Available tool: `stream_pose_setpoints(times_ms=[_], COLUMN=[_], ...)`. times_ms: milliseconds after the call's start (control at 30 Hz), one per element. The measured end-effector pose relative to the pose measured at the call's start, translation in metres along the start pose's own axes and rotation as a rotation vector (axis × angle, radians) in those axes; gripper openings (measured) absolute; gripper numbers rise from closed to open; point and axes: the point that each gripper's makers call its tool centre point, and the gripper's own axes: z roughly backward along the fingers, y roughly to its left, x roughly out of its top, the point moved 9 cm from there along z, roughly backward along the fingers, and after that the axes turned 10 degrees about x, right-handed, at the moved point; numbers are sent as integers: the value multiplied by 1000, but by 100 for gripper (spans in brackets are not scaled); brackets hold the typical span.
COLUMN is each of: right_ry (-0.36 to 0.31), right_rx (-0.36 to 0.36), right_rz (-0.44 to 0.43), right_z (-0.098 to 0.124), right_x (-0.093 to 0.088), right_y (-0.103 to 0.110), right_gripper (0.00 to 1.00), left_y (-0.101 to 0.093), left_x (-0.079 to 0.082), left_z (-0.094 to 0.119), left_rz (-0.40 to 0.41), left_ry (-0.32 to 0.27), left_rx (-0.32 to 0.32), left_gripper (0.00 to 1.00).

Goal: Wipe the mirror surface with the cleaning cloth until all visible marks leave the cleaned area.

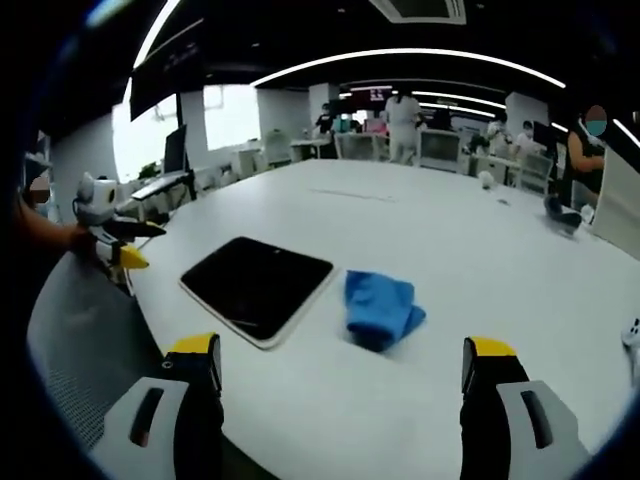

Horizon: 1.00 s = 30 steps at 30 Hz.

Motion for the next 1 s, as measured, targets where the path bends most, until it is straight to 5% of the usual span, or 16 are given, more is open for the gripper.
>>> stream_pose_setpoints(times_ms=[1000], right_ry=[0], right_rx=[-12], right_rz=[-60], right_z=[-3], right_x=[-1], right_y=[-3], right_gripper=[100], left_y=[0], left_x=[0], left_z=[-2], left_rz=[-28], left_ry=[21], left_rx=[2], left_gripper=[99])
